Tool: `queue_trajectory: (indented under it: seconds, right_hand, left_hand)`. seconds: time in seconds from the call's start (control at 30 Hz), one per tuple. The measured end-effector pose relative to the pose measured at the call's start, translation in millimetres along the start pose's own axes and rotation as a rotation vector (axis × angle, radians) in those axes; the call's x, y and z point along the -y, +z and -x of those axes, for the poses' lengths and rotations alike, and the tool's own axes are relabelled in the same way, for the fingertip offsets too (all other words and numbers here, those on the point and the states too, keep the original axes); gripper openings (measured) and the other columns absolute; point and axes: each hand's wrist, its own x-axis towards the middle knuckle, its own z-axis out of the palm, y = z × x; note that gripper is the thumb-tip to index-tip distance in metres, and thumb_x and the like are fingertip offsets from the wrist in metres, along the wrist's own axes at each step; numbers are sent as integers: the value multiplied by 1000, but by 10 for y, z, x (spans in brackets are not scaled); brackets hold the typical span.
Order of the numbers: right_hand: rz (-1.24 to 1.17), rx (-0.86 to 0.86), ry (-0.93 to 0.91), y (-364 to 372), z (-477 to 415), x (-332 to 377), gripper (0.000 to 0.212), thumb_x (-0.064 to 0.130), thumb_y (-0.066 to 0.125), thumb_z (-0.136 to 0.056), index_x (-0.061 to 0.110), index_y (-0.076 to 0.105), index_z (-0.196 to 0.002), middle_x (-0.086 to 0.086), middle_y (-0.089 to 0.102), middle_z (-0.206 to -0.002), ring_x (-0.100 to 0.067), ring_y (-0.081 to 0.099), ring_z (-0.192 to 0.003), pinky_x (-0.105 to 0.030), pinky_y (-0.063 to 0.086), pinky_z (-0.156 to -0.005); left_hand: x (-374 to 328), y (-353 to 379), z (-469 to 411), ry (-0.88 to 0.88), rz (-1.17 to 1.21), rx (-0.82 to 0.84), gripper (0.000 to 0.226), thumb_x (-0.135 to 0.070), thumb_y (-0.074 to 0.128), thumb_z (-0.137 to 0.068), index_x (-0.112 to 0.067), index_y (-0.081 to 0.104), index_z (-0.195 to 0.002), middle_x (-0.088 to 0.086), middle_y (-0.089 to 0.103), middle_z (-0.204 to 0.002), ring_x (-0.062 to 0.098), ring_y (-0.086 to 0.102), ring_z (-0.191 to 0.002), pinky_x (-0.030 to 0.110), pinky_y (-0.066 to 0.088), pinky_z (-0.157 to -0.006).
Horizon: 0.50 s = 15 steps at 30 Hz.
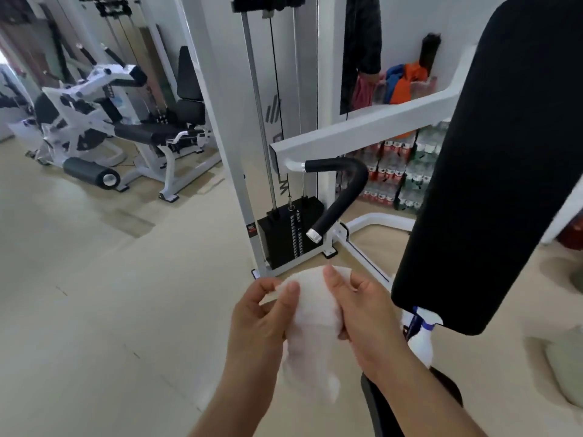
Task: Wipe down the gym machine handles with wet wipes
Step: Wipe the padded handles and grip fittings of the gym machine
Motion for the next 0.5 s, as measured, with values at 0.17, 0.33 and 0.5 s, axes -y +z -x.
queue_trajectory:
  seconds: [0.17,0.33,0.5]
  right_hand:
    - [16,63,-32,73,-409,193,24,26,60,-91,36,53,-112,-5,50,-56,-14,49,-49,-24,44,-48]
    - [168,161,9,156,-670,356,21,28,70,-82,25,74,-102,2,61,-73,-14,63,-74,-27,54,-79]
    - [900,-18,-55,438,-852,433,36,18,72,-82,34,66,-114,15,55,-97,-3,60,-87,-21,51,-85]
  left_hand:
    - [-107,-119,-678,-23,83,60,28,-40,68,-72,-26,70,-95,11,65,-84,29,59,-79,48,49,-76]
    - [-166,-256,-1199,14,-131,216,45,-61,60,-71,-19,76,-73,0,62,-64,17,54,-62,33,42,-59]
    - [-208,-538,-1820,70,-581,607,40,-70,75,-52,-36,75,-72,5,58,-55,8,46,-51,22,37,-51]
